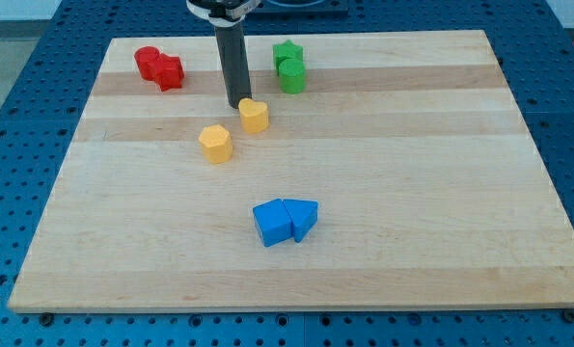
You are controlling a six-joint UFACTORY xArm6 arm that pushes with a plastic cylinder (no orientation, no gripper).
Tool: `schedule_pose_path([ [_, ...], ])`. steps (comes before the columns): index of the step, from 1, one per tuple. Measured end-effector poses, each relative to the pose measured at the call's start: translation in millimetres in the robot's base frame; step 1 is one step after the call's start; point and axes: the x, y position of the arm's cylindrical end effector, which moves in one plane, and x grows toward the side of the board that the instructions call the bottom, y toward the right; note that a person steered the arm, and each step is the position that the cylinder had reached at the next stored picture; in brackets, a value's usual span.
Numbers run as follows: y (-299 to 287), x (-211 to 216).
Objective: Locate the arm bottom left to the yellow hexagon
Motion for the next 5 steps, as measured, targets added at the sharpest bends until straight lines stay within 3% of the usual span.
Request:
schedule_pose_path([
  [1, -2, 0],
  [2, -61, 10],
  [3, -101, 50],
  [4, -101, 136],
  [5, -100, 149],
])
